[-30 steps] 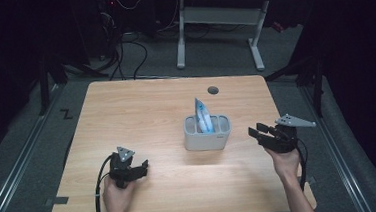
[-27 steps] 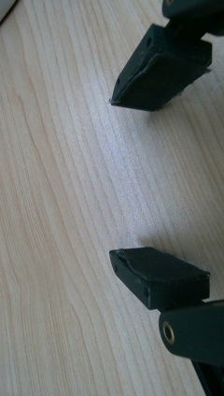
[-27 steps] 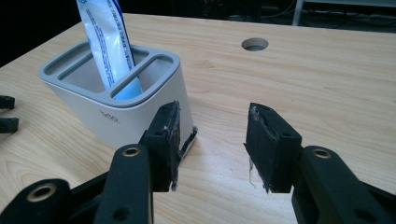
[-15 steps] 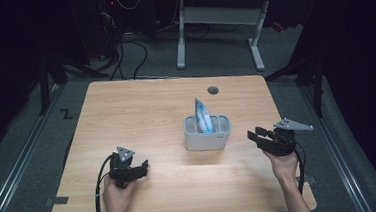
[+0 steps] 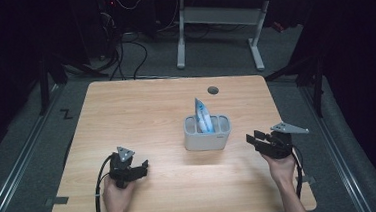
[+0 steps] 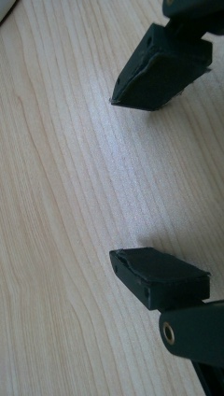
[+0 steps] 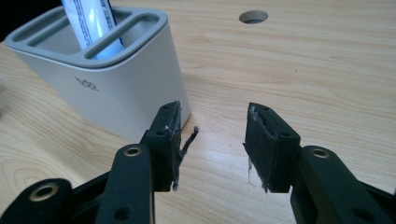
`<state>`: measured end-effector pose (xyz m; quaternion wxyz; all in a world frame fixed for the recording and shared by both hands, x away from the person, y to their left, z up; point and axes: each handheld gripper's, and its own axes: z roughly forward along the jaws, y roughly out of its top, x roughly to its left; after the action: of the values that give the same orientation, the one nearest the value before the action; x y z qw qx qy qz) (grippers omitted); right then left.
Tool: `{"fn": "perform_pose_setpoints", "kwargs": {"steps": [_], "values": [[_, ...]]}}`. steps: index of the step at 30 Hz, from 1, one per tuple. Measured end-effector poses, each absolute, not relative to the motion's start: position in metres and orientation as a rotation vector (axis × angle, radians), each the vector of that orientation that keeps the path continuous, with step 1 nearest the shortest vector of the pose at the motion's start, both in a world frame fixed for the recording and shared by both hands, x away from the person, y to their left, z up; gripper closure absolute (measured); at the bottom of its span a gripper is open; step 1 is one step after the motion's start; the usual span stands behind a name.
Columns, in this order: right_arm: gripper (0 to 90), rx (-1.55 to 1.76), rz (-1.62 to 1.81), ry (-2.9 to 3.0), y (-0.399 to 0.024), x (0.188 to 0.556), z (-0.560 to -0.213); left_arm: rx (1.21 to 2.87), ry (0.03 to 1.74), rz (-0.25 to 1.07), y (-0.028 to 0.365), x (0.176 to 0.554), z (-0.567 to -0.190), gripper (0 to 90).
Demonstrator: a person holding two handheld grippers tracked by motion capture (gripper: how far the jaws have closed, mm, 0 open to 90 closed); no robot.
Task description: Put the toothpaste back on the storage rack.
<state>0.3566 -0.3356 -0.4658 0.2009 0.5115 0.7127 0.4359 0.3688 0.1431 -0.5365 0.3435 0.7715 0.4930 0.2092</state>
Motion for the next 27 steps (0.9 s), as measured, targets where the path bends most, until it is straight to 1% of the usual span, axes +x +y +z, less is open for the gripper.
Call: {"fn": "perform_pose_setpoints", "kwargs": {"steps": [15,27], "values": [[56.2,1.487,1.223,1.962,-0.344,0.358,-0.479,2.005,1.28,0.545,0.143,0.369,-0.537,21.7],[56.2,1.488,1.184,1.979,-0.341,0.361,-0.486,2.004,1.28,0.545,0.143,0.369,-0.537,21.7]]}}
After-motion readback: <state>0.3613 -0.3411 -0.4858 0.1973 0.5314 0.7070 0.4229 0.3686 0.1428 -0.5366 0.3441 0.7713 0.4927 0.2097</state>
